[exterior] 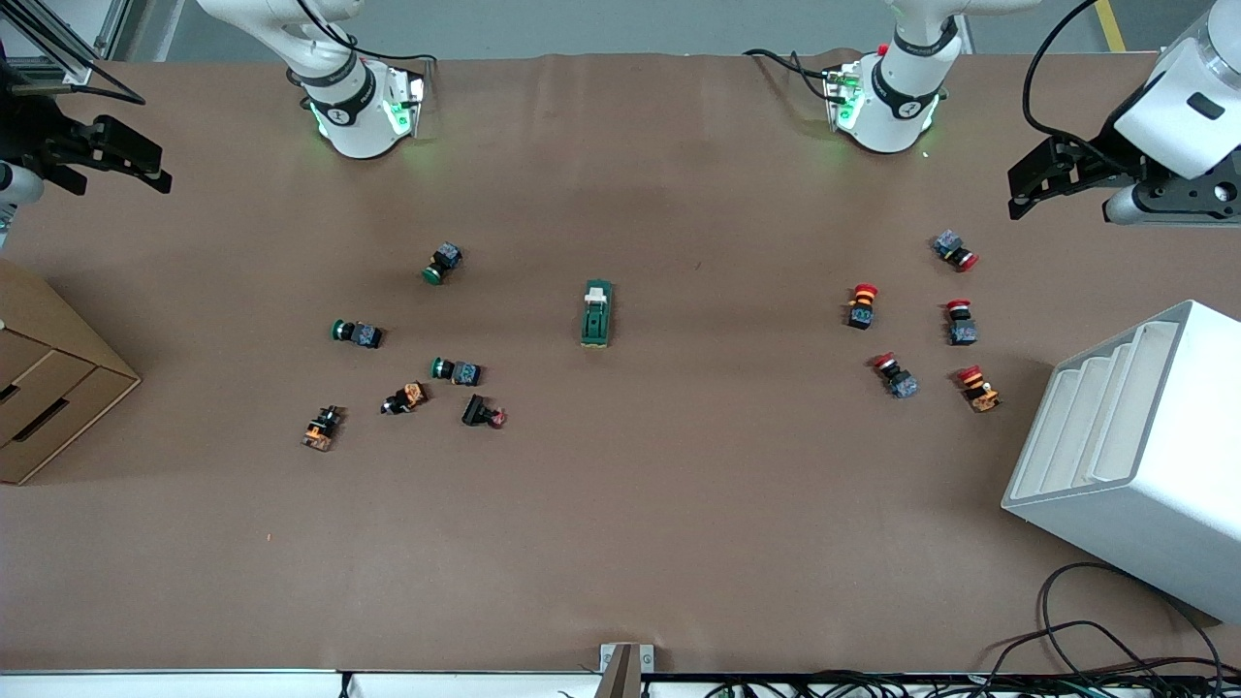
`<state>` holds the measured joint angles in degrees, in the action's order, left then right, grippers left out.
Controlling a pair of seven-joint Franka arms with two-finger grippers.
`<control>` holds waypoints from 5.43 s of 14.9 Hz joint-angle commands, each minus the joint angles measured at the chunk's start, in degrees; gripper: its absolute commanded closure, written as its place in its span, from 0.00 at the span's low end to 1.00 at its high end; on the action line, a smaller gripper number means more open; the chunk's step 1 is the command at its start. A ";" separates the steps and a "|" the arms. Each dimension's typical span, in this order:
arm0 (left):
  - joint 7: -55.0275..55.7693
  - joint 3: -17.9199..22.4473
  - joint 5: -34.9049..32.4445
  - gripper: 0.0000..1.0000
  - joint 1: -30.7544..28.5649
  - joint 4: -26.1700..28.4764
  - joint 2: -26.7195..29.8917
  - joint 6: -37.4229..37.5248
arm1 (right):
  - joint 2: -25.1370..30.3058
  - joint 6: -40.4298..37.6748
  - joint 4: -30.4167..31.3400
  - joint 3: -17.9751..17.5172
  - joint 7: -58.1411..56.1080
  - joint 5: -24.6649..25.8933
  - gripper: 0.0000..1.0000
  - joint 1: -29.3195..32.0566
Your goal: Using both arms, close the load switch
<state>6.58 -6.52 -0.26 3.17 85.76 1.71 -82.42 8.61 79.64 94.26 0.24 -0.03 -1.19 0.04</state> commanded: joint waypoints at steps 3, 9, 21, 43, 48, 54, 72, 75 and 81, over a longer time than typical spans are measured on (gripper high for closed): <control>-0.07 -0.42 0.35 0.00 0.69 -1.90 -0.65 0.69 | 0.97 0.60 1.01 0.11 1.00 0.14 0.00 -0.48; 11.14 -10.25 -0.27 0.00 5.43 -4.73 -3.99 -1.94 | 0.88 0.51 0.31 0.11 0.82 0.22 0.00 -0.39; 75.83 -16.51 -28.36 0.00 37.85 3.44 -22.88 -23.48 | -4.12 0.69 -4.35 0.38 0.56 1.45 0.00 0.05; 133.68 -16.34 -93.58 0.04 49.83 17.86 -47.58 -31.92 | -16.34 11.58 -2.24 0.64 40.42 -0.64 0.00 -15.05; 136.07 -16.07 -97.03 0.04 50.00 18.12 -49.35 -31.83 | -22.04 18.95 -2.16 0.55 56.17 -1.62 0.00 -23.49; 135.72 -15.90 -98.09 0.04 50.18 18.12 -50.66 -31.48 | -26.53 38.09 7.49 0.55 66.55 -5.12 0.00 -33.07; 136.07 -15.90 -99.50 0.04 50.27 17.86 -51.98 -31.22 | -42.71 58.26 10.68 0.55 77.11 -5.66 0.00 -52.33; 136.07 -15.90 -99.50 0.04 50.18 17.86 -51.90 -31.22 | -43.68 59.22 10.59 0.64 77.29 -5.66 0.00 -52.51; 136.07 -15.98 -99.50 0.04 50.18 17.69 -51.90 -31.22 | -43.68 62.73 10.41 0.73 79.04 -5.93 0.00 -51.63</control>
<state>142.30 -22.74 -99.08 53.22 104.19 -48.98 -112.85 -35.03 140.35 104.61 0.58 77.47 -6.55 -51.55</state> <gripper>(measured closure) 0.040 0.000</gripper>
